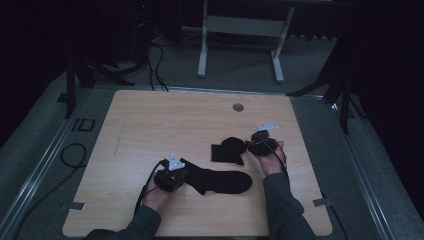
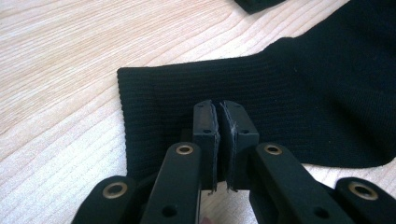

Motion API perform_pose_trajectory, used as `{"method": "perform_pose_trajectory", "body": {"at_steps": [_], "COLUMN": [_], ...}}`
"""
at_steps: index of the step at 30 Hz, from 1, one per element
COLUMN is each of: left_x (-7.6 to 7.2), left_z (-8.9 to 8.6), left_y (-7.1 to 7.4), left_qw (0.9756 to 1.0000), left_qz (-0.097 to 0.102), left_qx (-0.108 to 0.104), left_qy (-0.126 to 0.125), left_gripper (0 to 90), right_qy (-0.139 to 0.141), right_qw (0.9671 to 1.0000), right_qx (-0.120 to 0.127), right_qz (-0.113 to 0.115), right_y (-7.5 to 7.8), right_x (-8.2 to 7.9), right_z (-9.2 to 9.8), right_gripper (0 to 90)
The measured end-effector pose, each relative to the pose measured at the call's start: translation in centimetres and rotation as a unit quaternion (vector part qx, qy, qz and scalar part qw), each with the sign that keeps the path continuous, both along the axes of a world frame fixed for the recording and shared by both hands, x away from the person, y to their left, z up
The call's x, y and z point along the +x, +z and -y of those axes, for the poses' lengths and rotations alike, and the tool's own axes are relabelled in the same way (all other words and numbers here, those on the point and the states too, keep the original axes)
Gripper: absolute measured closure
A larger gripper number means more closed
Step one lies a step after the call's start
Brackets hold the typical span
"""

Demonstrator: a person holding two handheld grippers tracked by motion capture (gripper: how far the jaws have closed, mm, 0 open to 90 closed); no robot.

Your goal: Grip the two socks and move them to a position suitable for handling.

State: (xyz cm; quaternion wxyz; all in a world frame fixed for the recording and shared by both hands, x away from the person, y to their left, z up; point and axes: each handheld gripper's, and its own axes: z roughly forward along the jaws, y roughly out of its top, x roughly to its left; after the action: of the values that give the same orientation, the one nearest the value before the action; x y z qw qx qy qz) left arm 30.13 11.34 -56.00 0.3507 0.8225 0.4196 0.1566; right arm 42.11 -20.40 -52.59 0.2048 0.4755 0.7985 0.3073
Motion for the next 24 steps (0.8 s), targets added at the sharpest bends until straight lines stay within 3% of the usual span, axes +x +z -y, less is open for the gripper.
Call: {"method": "perform_pose_trajectory", "body": {"at_steps": [3,6,9,18,24], "left_x": [0.0,0.1,0.1,0.0,0.0], "left_z": [0.0,0.2,0.3,0.3,0.3], "left_y": [0.0,0.0,0.0,0.0,0.0], "left_qw": [1.0000,1.0000,1.0000,0.9999,0.9999], "left_qz": [0.001,0.003,0.003,0.007,0.007], "left_qx": [0.001,0.005,0.004,0.007,0.007], "left_qy": [-0.001,-0.003,-0.003,-0.003,-0.003], "left_gripper": [85.1,85.1,85.1,84.9,84.9], "right_qy": [-0.002,-0.016,-0.020,-0.019,-0.029], "right_qw": [1.0000,0.9993,0.9990,0.9986,0.9980], "right_qx": [-0.003,-0.006,-0.003,0.012,0.019], "right_qz": [-0.006,-0.032,-0.040,-0.048,-0.052], "right_y": [-0.6,-1.9,-2.3,-2.3,-2.3], "right_x": [0.5,1.8,2.1,1.7,1.4], "right_z": [-0.4,-0.9,-0.9,-1.4,-1.5], "right_gripper": [65.9,63.5,64.7,84.6,86.2]}}
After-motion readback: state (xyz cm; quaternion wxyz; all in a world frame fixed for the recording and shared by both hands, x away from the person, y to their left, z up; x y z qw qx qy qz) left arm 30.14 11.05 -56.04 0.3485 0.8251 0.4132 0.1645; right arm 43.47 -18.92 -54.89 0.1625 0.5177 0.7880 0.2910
